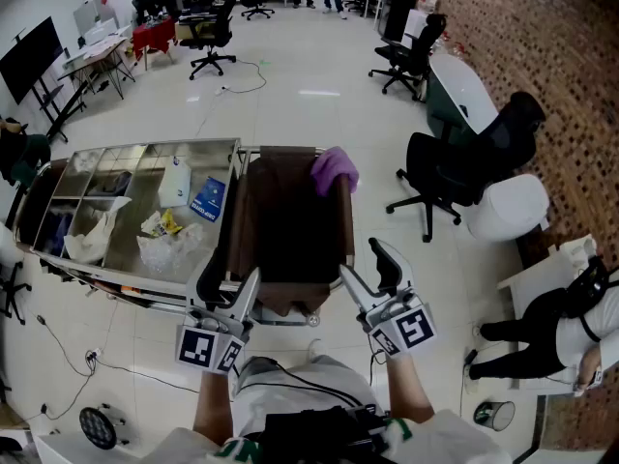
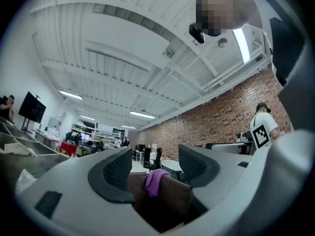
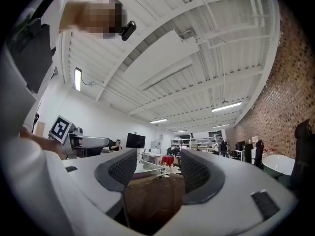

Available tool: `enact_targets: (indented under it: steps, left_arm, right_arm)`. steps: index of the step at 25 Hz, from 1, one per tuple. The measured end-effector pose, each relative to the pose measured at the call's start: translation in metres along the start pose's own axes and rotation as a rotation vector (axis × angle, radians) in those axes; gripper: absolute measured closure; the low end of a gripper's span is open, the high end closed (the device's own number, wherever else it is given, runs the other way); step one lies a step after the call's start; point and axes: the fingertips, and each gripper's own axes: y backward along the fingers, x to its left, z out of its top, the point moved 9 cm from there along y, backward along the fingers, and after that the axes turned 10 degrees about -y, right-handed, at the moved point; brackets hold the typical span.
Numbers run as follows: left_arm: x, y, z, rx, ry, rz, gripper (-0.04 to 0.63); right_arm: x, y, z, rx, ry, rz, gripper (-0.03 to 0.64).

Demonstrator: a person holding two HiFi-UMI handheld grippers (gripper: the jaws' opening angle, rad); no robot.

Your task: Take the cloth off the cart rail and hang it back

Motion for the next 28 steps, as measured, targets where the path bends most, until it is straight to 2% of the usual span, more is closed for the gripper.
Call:
enact_targets:
  steps: [2,4,8,12,17,19,23,28]
  left_arm:
    - [0.004,-0.011,-0.005,-0.001,-0.031,0.016,0.31]
    - [0.002,-0.024,-0.004,-0.005,-0.031,0.017,0.31]
    - [-0.004,-0.046,-0.008,-0.003,-0.042,-0.031,0.31]
    - [0.007,-0.045,-0.011,-0.02,0.013,-0.026,0.31]
    - [0.023,-0.03,-0.019,0.023,0.016,0.003,0.31]
    - [0.03,-0.024,-0.019,0.033,0.015,0.023,0.31]
    - [0.043,-0.009,-0.019,0.048,0.019,0.063,0.31]
    - [0.056,0.001,-0.022,0.058,0.031,0.094,0.31]
  right_arm:
    - [-0.021,-0.002,0.002,-0.007,-0.009,-0.013,0.328]
    - [-0.04,-0.006,0.002,-0.01,-0.009,-0.021,0.328]
    - [-0.073,-0.024,-0.005,0.012,0.001,-0.053,0.328]
    - [-0.104,-0.058,-0.02,0.119,0.05,-0.083,0.328]
    - [-0.163,-0.129,-0.038,0.277,0.111,-0.138,0.328]
    - [-0.191,-0.162,-0.06,0.365,0.078,-0.152,0.328]
    - [-0.24,-0.207,-0.11,0.556,-0.058,-0.176,0.33]
    - [-0.262,-0.223,-0.135,0.721,-0.151,-0.193,0.375]
